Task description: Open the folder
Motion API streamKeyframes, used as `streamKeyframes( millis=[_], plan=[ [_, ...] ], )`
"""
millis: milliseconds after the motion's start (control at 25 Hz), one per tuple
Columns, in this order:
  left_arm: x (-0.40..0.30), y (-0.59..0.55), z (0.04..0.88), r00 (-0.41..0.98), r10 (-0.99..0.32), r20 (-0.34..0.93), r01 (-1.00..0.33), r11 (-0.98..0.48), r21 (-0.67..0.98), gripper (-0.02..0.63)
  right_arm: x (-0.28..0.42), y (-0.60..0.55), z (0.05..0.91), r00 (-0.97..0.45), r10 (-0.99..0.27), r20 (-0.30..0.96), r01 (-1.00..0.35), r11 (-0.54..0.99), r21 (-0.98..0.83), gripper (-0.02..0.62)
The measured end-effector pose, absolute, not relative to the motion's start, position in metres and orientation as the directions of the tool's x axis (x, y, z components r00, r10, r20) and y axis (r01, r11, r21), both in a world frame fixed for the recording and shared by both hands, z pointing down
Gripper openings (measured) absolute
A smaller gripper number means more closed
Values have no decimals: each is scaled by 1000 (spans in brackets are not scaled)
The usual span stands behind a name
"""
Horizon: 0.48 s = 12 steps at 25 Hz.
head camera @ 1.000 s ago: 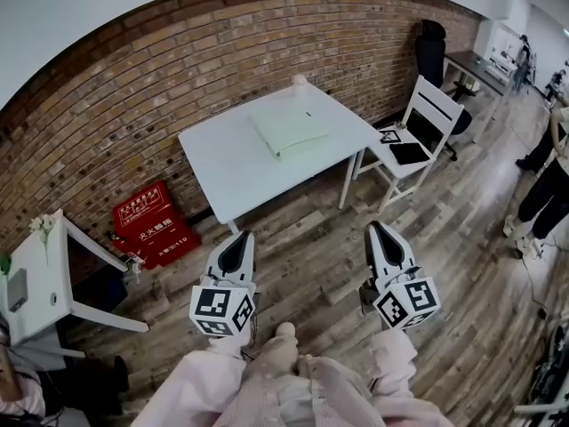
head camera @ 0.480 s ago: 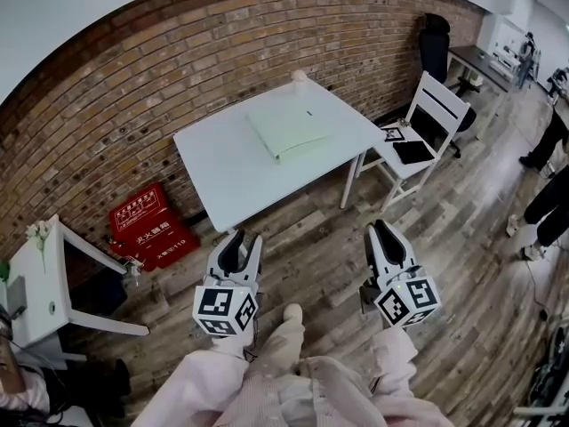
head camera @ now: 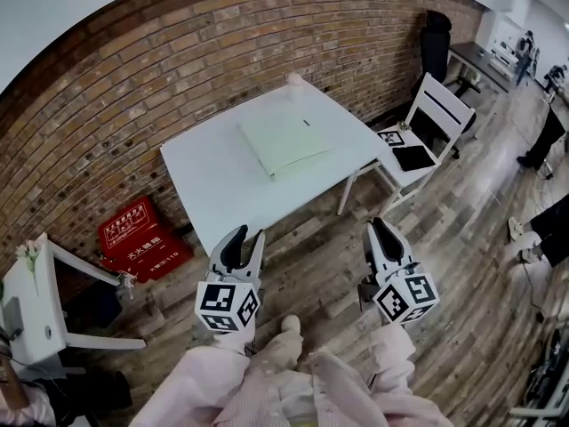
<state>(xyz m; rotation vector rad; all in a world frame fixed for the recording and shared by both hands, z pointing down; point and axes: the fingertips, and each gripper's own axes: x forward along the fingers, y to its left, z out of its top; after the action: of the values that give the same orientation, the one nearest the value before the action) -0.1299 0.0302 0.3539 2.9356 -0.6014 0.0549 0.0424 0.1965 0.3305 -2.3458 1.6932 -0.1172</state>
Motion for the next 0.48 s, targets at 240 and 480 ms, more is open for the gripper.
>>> streamKeyframes(
  millis=[240,480],
  plan=[
    [-96,-10,358,923,-379,67,-385,-911,150,130,76,158,333,338,-939,-65,-913,-310,-266,63],
    [-66,-46,360,930,-362,57,-367,-918,150,130,105,128,338,356,-932,-69,-902,-324,-285,63]
  ],
)
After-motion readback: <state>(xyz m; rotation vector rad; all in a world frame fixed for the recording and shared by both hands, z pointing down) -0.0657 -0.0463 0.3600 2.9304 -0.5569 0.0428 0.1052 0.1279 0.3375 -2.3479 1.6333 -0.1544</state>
